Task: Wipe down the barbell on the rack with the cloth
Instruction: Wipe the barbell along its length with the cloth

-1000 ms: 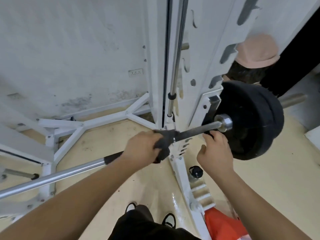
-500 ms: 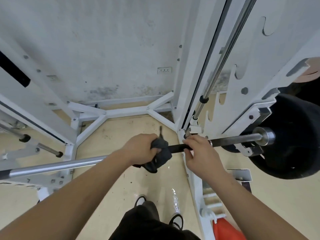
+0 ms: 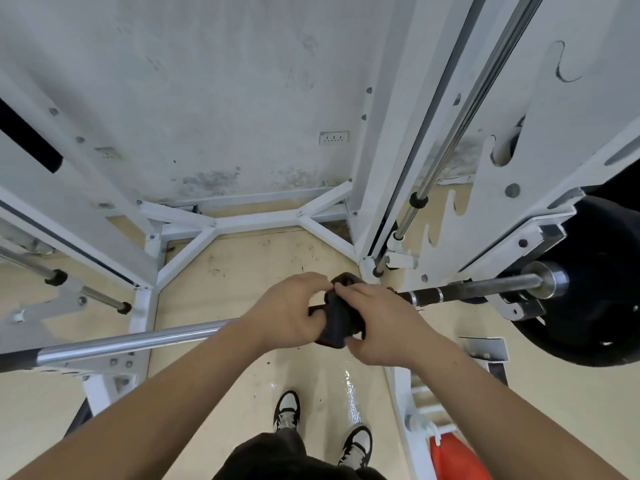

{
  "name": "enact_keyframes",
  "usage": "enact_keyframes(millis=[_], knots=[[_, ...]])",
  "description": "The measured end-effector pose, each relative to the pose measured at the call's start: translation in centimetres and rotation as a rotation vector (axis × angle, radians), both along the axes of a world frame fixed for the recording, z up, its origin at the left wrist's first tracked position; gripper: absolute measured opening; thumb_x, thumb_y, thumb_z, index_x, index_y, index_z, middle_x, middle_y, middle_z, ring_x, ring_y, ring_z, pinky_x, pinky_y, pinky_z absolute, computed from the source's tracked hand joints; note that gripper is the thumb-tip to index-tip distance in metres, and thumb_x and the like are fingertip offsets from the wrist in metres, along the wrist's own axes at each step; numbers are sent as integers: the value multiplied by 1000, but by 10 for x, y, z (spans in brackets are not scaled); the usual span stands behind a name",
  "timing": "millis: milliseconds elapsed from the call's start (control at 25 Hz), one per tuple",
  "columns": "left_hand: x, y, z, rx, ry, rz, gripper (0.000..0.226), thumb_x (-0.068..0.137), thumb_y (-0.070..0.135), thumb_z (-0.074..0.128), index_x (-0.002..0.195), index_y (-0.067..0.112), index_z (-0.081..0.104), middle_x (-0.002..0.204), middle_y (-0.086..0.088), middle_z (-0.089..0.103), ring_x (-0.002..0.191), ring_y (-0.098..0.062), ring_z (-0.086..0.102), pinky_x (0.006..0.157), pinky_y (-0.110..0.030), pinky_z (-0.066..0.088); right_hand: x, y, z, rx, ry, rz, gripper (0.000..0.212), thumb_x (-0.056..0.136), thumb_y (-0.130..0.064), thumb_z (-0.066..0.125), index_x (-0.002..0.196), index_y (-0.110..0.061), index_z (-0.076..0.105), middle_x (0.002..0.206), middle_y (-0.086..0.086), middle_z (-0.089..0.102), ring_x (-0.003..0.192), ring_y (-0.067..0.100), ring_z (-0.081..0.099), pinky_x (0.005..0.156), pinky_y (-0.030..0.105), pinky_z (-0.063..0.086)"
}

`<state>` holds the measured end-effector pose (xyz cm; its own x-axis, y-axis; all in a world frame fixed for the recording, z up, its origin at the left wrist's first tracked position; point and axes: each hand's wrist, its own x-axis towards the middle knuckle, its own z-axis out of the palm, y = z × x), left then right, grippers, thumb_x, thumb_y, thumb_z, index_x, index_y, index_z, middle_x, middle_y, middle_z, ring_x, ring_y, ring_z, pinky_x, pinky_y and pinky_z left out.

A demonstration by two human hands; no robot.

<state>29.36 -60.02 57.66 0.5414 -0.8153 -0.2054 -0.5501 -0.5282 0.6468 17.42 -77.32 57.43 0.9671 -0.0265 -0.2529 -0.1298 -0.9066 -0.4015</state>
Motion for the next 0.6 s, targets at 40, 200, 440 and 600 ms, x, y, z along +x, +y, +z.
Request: enact_keyframes(millis=[40, 200, 440, 600], knots=[[3, 7, 0, 53, -38, 36, 53, 78, 20, 54, 130, 17, 65, 130, 2, 67, 120, -18, 60, 101, -33, 50, 5, 7, -4, -96, 21, 13, 83, 77, -46, 69, 152, -27, 38, 139, -5, 54, 128, 23, 51, 107, 37, 42], [-6, -1, -15, 164, -160, -28, 40, 82, 21, 47, 116, 19, 68, 115, 4, 66, 109, -23, 60, 85, -36, 54, 3, -5, -11, -225, -98, -29, 55, 83, -44, 71, 133, -36, 52, 126, -15, 61, 120, 16, 57, 109, 34, 37], [-17, -19, -23, 276, -307, -61, 25, 104, 32, 51, 118, 22, 69, 110, -1, 62, 106, -22, 55, 69, -28, 36, -23, -77, 17, -274, 119, -302, 30, 88, -49, 62, 116, -42, 55, 105, -15, 70, 110, 18, 61, 104, 39, 44], [-15, -23, -21, 301, -283, 6, 21, 99, 35, 58, 105, 20, 70, 101, -2, 64, 98, -26, 61, 67, -31, 37, 22, -30, 14, -248, 160, -219, 28, 92, -54, 55, 100, -27, 62, 92, -3, 69, 93, 25, 64, 72, 36, 51]])
